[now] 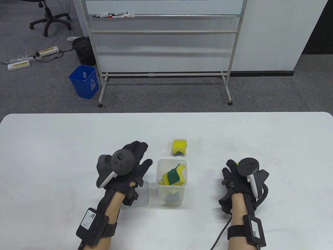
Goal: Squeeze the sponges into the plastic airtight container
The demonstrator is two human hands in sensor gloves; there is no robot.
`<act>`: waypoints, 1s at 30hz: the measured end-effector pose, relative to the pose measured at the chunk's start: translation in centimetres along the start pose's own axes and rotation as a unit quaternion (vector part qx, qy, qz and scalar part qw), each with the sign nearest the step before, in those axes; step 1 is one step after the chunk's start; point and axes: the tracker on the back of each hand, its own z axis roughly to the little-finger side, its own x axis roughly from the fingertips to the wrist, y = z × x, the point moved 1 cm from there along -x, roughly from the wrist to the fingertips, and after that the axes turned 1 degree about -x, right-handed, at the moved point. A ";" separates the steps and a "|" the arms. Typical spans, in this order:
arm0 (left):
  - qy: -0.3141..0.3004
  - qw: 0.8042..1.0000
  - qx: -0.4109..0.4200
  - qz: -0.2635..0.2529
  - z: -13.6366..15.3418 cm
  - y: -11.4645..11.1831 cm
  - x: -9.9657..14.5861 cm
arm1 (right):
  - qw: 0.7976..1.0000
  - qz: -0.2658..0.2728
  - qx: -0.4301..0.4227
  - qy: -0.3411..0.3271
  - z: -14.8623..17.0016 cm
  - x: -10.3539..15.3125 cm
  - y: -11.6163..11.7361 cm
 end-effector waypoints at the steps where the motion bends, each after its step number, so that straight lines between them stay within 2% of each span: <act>1: 0.002 1.000 -0.007 0.010 0.1 -0.1 -0.1 | 1.000 -0.005 0.005 0.001 0.2 -0.2 0.3; 6: 0.017 0.998 -0.035 0.053 0.6 -0.7 -0.4 | 0.999 -0.033 0.024 0.021 0.8 -0.9 1.6; 11: 0.020 0.998 -0.016 0.051 0.8 -0.6 -0.4 | 1.000 0.005 0.017 0.013 0.5 -0.7 1.0; 14: 0.014 0.999 0.004 0.035 0.7 -0.3 -0.2 | 0.999 0.044 -0.024 -0.007 -0.1 0.0 0.0; 16: 0.007 0.999 0.031 0.020 0.6 0.1 -0.1 | 0.993 0.080 -0.075 -0.049 -1.4 0.9 -1.5; 18: -0.004 0.998 0.065 0.007 0.3 0.5 0.1 | 0.982 0.087 -0.142 -0.088 -2.6 1.8 -2.6; 20: -0.016 0.994 0.110 -0.009 0.0 0.9 0.3 | 0.946 0.078 -0.269 -0.165 -4.6 3.3 -4.3; 21: -0.022 0.991 0.127 -0.016 -0.2 1.0 0.4 | 0.931 0.065 -0.302 -0.196 -5.3 3.9 -4.7; 22: -0.028 0.989 0.147 -0.021 -0.5 1.3 0.6 | 0.903 0.045 -0.345 -0.251 -6.6 4.9 -5.3; 23: -0.032 0.986 0.160 -0.025 -0.7 1.4 0.7 | 0.887 0.035 -0.368 -0.277 -7.4 5.6 -5.6; 26: -0.052 0.976 0.208 -0.035 -1.4 1.9 1.0 | 0.840 -0.002 -0.408 -0.358 -10.6 8.5 -6.0; 28: -0.066 0.969 0.238 -0.027 -1.9 2.0 1.2 | 0.817 -0.032 -0.410 -0.404 -12.7 10.7 -5.7; 30: -0.075 0.961 0.265 -0.016 -2.3 2.0 1.3 | 0.806 -0.044 -0.407 -0.427 -13.7 11.9 -5.3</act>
